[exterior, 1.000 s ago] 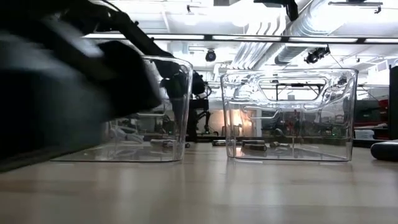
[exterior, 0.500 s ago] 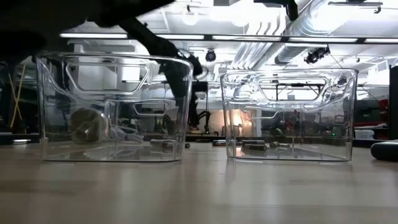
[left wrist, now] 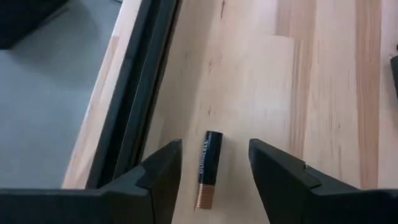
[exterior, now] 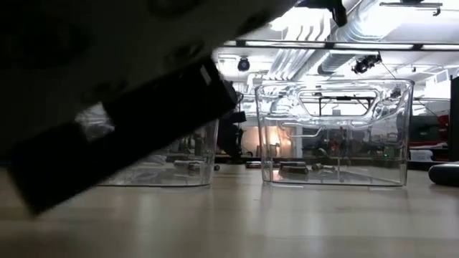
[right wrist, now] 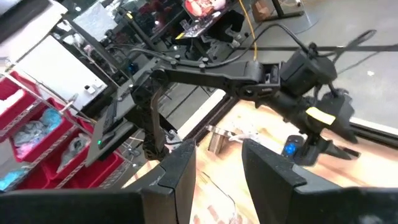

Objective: Sort batteries
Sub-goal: Put the black battery into the right transparent bin

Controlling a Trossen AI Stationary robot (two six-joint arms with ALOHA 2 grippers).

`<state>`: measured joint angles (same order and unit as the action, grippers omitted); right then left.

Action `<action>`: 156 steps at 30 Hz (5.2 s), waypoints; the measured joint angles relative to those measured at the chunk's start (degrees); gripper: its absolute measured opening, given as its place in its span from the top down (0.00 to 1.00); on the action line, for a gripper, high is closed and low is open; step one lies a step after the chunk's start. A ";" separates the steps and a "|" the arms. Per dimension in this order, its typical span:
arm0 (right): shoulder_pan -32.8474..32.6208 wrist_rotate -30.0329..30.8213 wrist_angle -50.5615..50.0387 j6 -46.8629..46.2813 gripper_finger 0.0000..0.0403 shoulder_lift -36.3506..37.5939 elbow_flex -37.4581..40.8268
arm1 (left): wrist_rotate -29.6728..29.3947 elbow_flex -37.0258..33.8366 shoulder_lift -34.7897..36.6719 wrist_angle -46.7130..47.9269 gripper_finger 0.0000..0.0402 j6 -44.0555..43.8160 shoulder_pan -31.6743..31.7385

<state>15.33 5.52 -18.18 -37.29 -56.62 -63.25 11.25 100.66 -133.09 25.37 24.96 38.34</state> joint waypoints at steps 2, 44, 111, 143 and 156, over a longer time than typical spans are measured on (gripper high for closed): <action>0.00 0.29 -0.38 -0.10 0.69 0.00 0.01 | 2.17 0.02 -0.51 0.50 0.55 -1.94 0.58; 0.00 0.05 0.01 -1.28 0.69 0.00 0.01 | -2.60 3.80 1.83 20.76 0.89 3.38 -2.01; 0.00 -0.18 -2.57 1.30 0.69 0.02 0.01 | -18.18 3.47 0.07 26.58 0.90 -9.49 -19.33; 0.00 -0.82 -3.83 4.70 0.69 0.02 0.01 | -7.54 0.03 7.67 38.49 0.82 -9.14 -14.73; 0.00 -1.10 -7.09 6.29 0.69 0.02 0.01 | -12.49 -0.63 7.66 29.92 0.63 11.85 -17.55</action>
<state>15.33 4.43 -25.27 -31.00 -56.60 -63.24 -1.23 100.03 -125.43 55.29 36.82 20.80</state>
